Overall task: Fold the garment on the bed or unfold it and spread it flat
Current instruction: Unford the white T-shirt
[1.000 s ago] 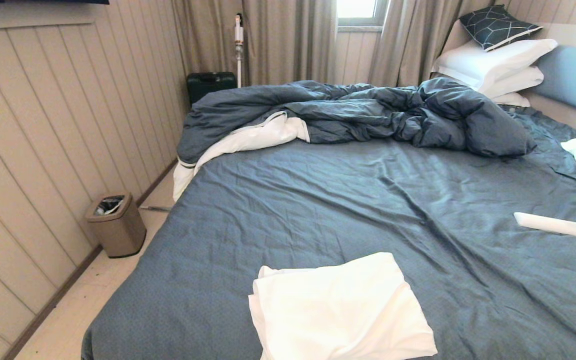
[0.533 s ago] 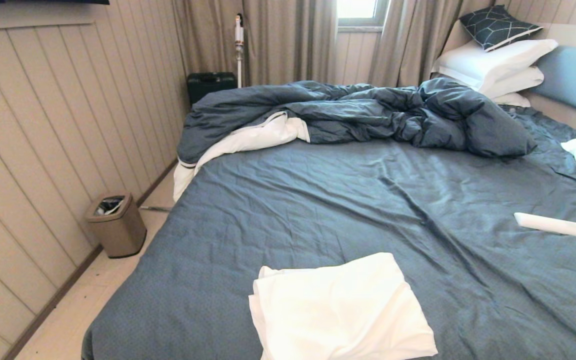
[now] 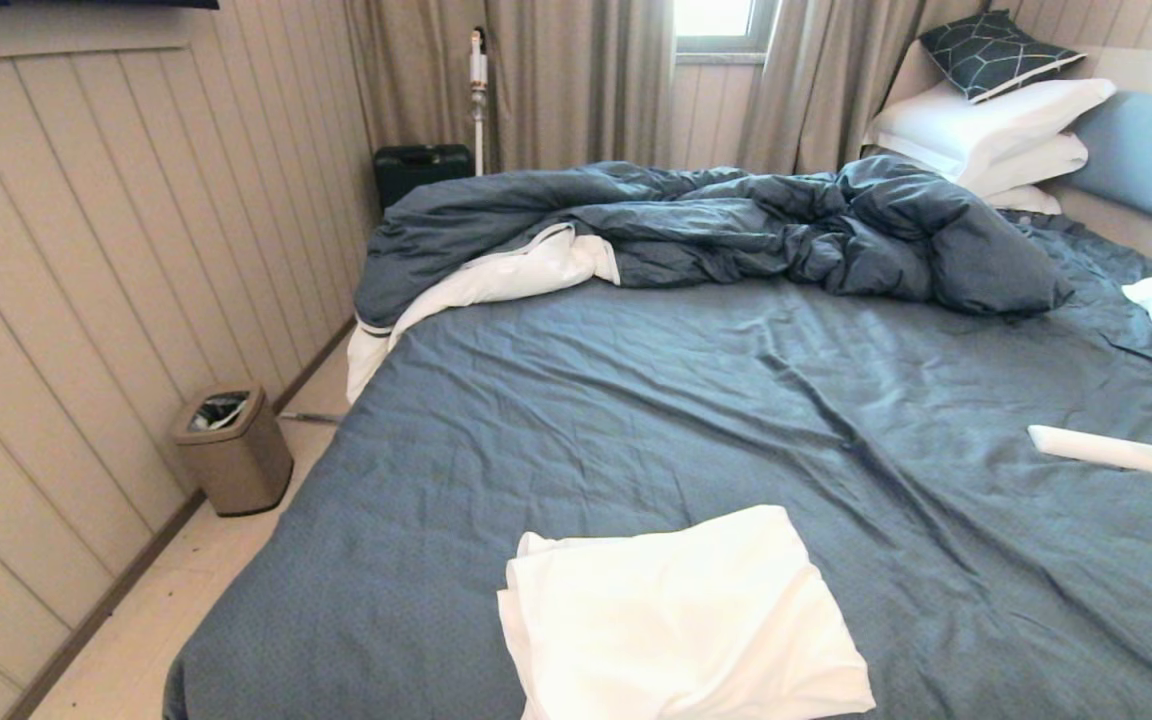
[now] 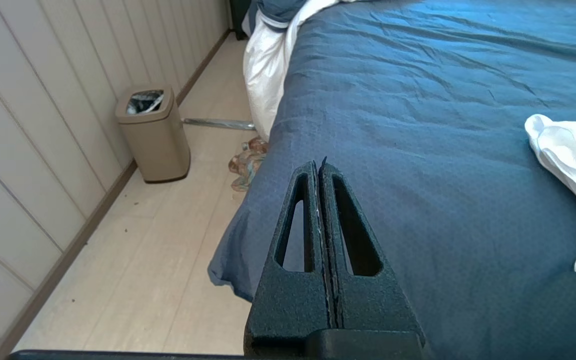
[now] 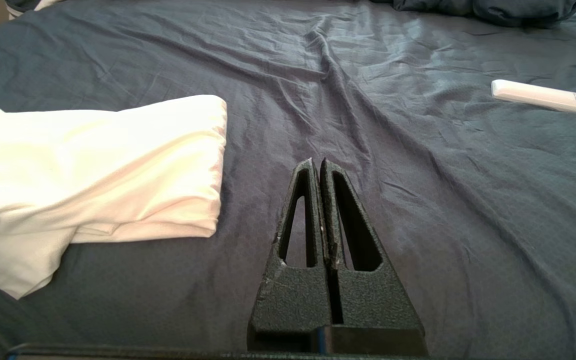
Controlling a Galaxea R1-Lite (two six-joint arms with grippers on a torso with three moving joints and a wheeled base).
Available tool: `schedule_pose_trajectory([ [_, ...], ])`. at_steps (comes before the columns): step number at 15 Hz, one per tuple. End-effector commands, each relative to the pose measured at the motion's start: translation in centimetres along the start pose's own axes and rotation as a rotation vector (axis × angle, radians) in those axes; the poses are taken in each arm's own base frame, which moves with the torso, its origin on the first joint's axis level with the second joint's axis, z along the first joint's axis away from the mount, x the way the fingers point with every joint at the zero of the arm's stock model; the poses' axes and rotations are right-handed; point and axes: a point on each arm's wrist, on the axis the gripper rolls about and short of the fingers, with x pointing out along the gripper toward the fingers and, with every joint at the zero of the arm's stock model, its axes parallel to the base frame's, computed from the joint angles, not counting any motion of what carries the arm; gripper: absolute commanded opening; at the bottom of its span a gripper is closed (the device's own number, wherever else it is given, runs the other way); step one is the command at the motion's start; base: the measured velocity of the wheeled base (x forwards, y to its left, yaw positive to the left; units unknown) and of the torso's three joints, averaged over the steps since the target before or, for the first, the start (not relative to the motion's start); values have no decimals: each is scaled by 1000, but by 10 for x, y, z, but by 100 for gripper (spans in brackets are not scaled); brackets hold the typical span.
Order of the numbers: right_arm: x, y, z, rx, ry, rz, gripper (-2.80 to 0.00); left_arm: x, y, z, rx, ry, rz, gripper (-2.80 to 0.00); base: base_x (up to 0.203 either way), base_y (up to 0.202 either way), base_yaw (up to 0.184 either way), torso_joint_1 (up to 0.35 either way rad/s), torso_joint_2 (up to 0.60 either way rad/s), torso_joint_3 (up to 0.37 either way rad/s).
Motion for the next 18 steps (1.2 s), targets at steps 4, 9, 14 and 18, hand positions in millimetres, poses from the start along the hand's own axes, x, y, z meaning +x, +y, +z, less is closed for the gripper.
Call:
schedule_pose_trajectory([
  [4, 0, 0, 0, -1, -1, -1, -280, 0, 0, 0, 2, 0, 0, -280, 0, 0, 0, 0, 0, 0],
  [9, 0, 0, 1, -10, -5, 1, -280, 0, 0, 0, 0, 1, 0, -280, 0, 0, 0, 0, 0, 0],
  [14, 0, 0, 1, -22, -2, 11, -280, 0, 0, 0, 6, -2, 0, -280, 0, 0, 0, 0, 0, 0],
  [18, -1, 0, 2, -91, 125, 21, -280, 0, 0, 1, 5, -4, 0, -280, 0, 0, 0, 0, 0, 0],
])
